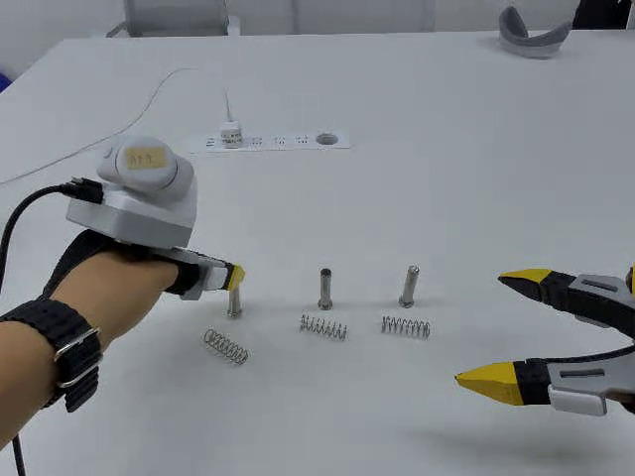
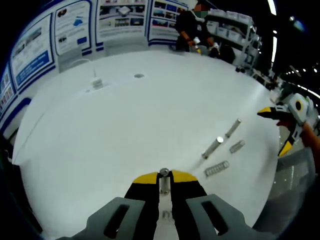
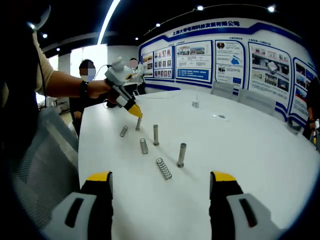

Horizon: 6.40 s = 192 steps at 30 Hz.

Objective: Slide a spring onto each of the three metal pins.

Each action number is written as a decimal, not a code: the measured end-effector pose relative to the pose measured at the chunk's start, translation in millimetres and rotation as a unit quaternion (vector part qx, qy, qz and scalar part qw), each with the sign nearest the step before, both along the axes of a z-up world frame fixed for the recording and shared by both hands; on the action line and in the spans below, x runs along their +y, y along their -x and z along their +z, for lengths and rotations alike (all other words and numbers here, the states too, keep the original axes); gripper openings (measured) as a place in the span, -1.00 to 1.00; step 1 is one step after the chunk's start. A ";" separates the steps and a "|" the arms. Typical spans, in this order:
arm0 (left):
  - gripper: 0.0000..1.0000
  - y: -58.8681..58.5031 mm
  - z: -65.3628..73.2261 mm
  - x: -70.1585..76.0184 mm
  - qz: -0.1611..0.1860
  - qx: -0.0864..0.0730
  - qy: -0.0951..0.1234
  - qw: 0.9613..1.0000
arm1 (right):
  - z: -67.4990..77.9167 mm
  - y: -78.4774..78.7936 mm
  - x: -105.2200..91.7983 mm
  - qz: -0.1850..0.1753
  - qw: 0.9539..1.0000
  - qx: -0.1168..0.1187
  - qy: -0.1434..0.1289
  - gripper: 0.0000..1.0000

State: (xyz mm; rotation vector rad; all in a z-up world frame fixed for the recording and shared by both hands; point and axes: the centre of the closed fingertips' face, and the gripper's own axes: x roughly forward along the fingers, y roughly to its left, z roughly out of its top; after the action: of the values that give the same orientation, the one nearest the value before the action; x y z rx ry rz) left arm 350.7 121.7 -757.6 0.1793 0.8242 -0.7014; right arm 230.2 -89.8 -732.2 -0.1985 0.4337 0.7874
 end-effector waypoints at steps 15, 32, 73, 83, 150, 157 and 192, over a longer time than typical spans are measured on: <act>-0.86 3.5 1.0 1.5 -0.006 -0.030 0.007 0.999 | 1.5 1.1 1.8 0.002 1.000 -0.002 0.001 0.61; -0.80 4.7 1.9 1.3 -0.025 -0.066 0.017 0.997 | 0.0 0.6 3.1 0.004 1.000 0.000 0.001 0.61; -0.50 32.9 -0.1 26.2 -0.100 -0.047 0.058 0.992 | -2.1 1.3 4.5 0.007 1.000 0.006 0.002 0.61; -0.26 56.2 -19.6 21.8 -0.236 -0.047 0.017 0.970 | -2.6 1.4 4.6 0.006 1.000 0.007 0.003 0.61; -0.81 82.8 -24.3 8.7 -0.320 -0.079 -0.024 0.944 | 10.2 13.7 31.2 0.070 0.996 0.040 0.035 -0.17; -0.81 91.6 -12.6 -10.6 -0.339 -0.091 -0.014 0.936 | 12.0 14.1 60.4 0.125 0.990 0.041 0.051 -0.24; -0.81 122.8 27.2 -57.9 -0.400 -0.126 0.003 0.908 | -1.0 4.8 147.8 0.279 0.949 0.005 0.145 -0.68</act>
State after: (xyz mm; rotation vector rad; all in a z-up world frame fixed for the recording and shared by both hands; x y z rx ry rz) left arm 227.9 63.8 -730.4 0.6107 0.4752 -1.4178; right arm 225.4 58.0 -733.2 -0.6109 0.5110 1.2780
